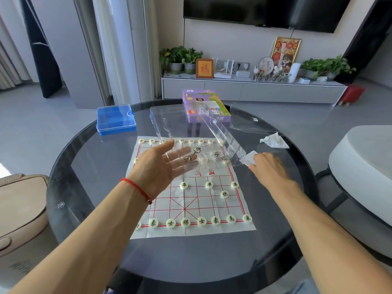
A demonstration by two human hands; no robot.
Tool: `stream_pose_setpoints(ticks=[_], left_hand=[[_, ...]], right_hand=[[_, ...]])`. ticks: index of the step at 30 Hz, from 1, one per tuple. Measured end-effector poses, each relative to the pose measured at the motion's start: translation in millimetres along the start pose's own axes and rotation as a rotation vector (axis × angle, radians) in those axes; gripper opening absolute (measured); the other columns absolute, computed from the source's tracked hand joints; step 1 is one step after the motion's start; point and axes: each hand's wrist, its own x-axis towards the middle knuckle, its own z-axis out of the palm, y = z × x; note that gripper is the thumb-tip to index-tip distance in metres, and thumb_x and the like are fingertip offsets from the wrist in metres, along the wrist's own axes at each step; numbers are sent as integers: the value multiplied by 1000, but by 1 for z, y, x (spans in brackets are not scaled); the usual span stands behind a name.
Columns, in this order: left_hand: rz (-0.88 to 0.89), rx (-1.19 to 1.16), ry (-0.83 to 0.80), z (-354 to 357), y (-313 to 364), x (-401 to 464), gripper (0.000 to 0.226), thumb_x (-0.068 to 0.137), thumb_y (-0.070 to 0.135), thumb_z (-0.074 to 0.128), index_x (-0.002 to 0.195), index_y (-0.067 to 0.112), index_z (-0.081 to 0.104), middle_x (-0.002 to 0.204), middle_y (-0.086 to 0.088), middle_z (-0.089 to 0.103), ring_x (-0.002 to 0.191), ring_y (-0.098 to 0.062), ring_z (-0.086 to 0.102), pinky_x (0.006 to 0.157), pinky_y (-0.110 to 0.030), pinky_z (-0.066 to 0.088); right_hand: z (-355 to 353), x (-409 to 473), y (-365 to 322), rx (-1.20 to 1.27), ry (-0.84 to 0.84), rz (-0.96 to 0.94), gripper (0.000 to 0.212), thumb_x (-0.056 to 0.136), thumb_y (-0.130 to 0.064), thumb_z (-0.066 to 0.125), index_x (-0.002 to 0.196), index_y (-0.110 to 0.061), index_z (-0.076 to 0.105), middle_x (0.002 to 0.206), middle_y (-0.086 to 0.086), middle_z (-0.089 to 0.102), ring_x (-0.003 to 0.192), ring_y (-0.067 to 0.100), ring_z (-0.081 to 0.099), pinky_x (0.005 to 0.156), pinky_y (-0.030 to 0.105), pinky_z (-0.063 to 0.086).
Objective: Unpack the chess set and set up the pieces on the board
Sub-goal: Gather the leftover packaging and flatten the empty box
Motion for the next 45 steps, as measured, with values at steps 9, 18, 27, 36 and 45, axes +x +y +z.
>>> stream_pose_setpoints(ticks=[9, 18, 27, 36, 45], left_hand=[[-94, -152, -91, 2, -3, -11, 39, 103, 17, 48, 139, 2, 38, 125, -31, 62, 111, -49, 64, 81, -56, 59], [-93, -88, -94, 6, -2, -11, 37, 104, 18, 47, 138, 5, 37, 116, -30, 67, 107, -47, 66, 77, -54, 60], [-157, 105, -67, 11, -8, -4, 35, 103, 17, 50, 134, 3, 42, 118, -27, 68, 100, -48, 68, 81, -54, 59], [-219, 81, -118, 12, -7, -11, 20, 102, 17, 48, 117, 3, 49, 116, -29, 67, 101, -48, 68, 81, -52, 59], [-136, 43, -113, -1, 9, -28, 30, 104, 22, 46, 126, 2, 48, 120, -30, 65, 111, -47, 64, 82, -48, 60]], right_hand=[[-16, -22, -24, -365, -28, -115, 35, 81, 10, 68, 111, -8, 63, 104, 6, 72, 102, 27, 72, 75, 32, 57], [-12, -29, -15, -136, 60, 28, 36, 87, 2, 68, 121, -3, 58, 106, 9, 73, 99, 27, 73, 71, 32, 56], [-78, -31, -11, 782, 749, -64, 27, 99, -13, 57, 115, -20, 77, 104, -7, 76, 84, 12, 68, 74, 11, 48], [-102, -31, -41, 937, 146, -261, 34, 92, -13, 62, 118, -29, 77, 136, -13, 65, 137, 1, 49, 119, 31, 35], [-102, -40, -60, 1703, -488, 173, 40, 106, -27, 53, 128, 6, 58, 117, 28, 71, 94, 42, 65, 68, 43, 65]])
